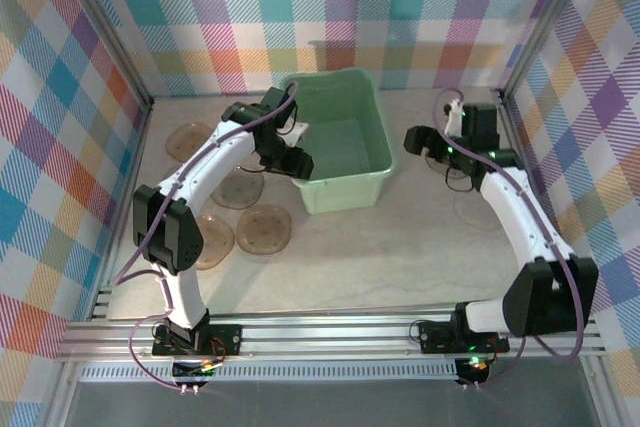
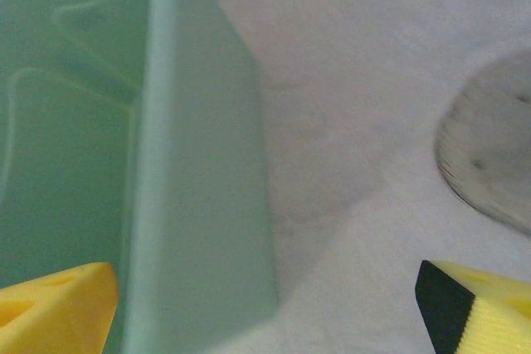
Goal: Place the plates into the plastic bin on the countertop
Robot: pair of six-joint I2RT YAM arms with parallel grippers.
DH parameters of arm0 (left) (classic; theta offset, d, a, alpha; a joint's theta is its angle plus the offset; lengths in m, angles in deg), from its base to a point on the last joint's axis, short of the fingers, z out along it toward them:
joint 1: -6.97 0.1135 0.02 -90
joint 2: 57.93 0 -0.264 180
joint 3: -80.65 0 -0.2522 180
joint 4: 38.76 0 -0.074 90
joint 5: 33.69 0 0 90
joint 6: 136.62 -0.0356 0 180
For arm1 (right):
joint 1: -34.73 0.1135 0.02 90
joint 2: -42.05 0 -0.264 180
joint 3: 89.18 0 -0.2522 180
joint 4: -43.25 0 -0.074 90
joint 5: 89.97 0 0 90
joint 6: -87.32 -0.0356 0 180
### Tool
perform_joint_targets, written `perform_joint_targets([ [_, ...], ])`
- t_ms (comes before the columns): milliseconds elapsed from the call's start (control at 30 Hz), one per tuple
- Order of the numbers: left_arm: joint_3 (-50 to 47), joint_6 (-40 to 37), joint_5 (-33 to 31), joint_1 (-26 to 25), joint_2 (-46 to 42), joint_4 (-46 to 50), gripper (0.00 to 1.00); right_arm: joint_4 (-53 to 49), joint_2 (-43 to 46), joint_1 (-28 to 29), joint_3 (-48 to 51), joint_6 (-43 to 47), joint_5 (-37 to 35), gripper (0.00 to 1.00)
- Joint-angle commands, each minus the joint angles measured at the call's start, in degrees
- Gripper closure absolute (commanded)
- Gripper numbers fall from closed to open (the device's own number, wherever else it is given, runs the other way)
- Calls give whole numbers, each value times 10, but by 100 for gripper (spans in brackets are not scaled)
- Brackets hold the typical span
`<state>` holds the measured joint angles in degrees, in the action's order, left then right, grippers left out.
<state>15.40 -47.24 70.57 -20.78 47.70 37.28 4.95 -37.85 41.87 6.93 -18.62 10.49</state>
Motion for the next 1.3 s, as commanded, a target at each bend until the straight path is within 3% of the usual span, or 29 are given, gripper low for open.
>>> perform_joint_targets([
  [0,-20,-20,24,-17,-37,38,46,-25,-40,29,-58,28,17,7],
  [300,-30,-23,38,-33,-59,49,44,-38,-92,50,-95,27,4,7],
  [500,-23,-20,3,-33,-57,37,25,-64,-130,67,-123,36,-29,9],
  [633,-22,-7,-36,-33,-68,13,19,-85,-146,92,-139,55,-68,11],
  [767,-27,11,-80,-28,-79,-23,17,-99,-146,104,-139,49,-106,15],
  [1100,-18,52,-92,-16,-72,-99,16,-163,-94,130,-101,31,-214,20],
  [1267,-21,98,-165,-4,-94,-136,16,-187,-55,132,-72,14,-246,22],
])
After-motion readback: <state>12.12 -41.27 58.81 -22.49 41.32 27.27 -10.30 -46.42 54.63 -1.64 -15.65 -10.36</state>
